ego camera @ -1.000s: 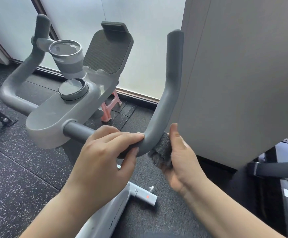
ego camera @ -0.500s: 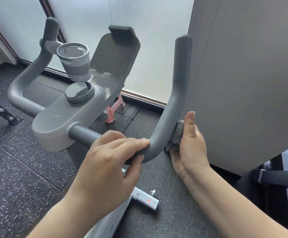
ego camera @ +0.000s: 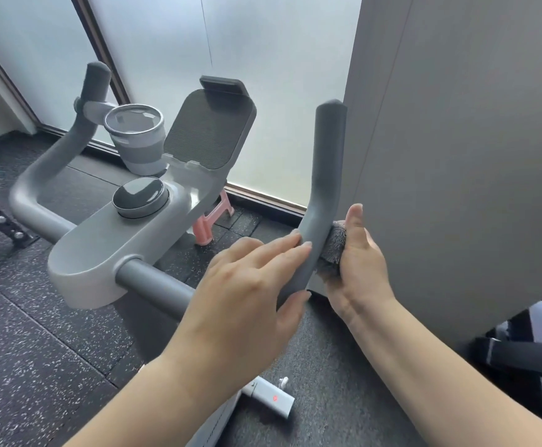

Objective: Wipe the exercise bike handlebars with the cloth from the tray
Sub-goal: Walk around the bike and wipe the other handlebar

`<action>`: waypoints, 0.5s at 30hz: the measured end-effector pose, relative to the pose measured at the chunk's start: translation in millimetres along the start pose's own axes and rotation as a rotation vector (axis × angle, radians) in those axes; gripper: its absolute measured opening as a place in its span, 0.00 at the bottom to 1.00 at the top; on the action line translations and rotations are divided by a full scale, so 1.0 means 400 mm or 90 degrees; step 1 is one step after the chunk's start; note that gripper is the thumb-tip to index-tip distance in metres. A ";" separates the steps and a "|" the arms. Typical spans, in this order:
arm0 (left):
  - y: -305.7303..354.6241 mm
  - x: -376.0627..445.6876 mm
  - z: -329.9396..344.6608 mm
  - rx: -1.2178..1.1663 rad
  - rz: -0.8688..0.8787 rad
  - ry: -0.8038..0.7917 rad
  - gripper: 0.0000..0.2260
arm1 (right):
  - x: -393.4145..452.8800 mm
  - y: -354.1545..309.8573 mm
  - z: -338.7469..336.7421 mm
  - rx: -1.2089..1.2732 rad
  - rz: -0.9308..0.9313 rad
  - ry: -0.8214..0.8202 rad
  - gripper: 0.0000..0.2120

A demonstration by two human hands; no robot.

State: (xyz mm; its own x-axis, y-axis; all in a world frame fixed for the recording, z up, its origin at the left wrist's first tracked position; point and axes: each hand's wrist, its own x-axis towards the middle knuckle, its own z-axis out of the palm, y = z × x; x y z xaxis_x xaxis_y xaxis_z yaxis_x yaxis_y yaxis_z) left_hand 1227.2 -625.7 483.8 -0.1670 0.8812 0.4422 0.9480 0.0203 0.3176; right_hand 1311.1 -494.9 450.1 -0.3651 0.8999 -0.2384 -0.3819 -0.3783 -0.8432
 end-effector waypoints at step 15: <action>0.021 0.109 0.024 0.029 -0.029 -0.025 0.27 | 0.152 -0.121 0.034 0.000 -0.026 -0.083 0.21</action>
State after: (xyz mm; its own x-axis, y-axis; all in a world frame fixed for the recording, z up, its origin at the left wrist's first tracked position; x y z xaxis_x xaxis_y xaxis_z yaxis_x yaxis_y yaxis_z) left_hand 1230.5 -582.4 497.7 -0.2000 0.8967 0.3948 0.9511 0.0809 0.2980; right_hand 1295.9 -424.9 483.2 -0.4563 0.8788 -0.1400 -0.3986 -0.3425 -0.8508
